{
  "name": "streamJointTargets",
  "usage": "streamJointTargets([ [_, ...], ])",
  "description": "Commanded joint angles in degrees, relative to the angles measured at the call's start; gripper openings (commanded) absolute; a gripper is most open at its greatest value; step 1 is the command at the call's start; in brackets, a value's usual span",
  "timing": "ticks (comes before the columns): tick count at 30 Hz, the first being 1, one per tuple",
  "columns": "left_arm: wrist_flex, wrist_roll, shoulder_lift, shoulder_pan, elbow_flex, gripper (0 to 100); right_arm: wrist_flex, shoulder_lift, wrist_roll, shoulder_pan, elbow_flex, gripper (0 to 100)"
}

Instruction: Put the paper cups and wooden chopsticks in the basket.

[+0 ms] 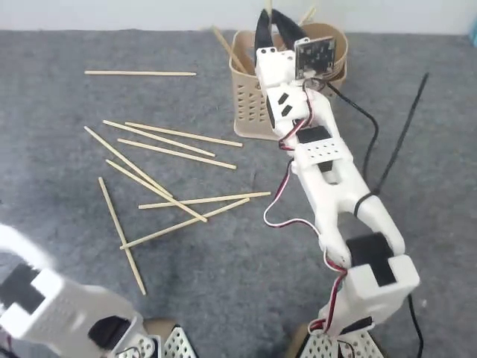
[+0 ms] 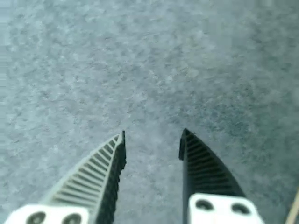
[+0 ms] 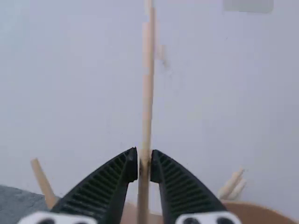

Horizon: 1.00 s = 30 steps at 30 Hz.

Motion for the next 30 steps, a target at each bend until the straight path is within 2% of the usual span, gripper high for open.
streamJointTargets([
  [1,-0.5,1.5,-1.1,5.0,0.6,18,5.7,-7.8,1.0,-1.4,-2.7,13.8],
  [6,-0.7,9.2,-0.9,11.8,0.8,22,8.7,-13.3,0.8,-1.5,-1.1,11.9],
  [11,-2.0,17.7,-0.8,19.7,1.5,24,14.6,-25.5,0.5,-3.0,6.8,11.6],
  [15,-5.8,24.3,-1.0,25.4,4.7,24,19.6,-38.7,0.4,-5.6,17.1,11.6],
  [19,-13.6,32.3,-0.6,30.4,10.2,24,23.1,-51.8,0.4,-9.1,27.6,11.6],
  [22,-17.8,35.3,-0.6,34.2,13.9,24,28.9,-59.6,0.9,-11.2,32.4,11.5],
  [26,-19.7,37.5,-0.5,38.6,17.7,24,41.7,-62.5,0.1,-12.5,32.6,11.5],
  [30,-20.6,41.9,-0.3,40.5,19.0,24,43.4,-63.0,-4.8,-12.3,35.4,11.5],
])
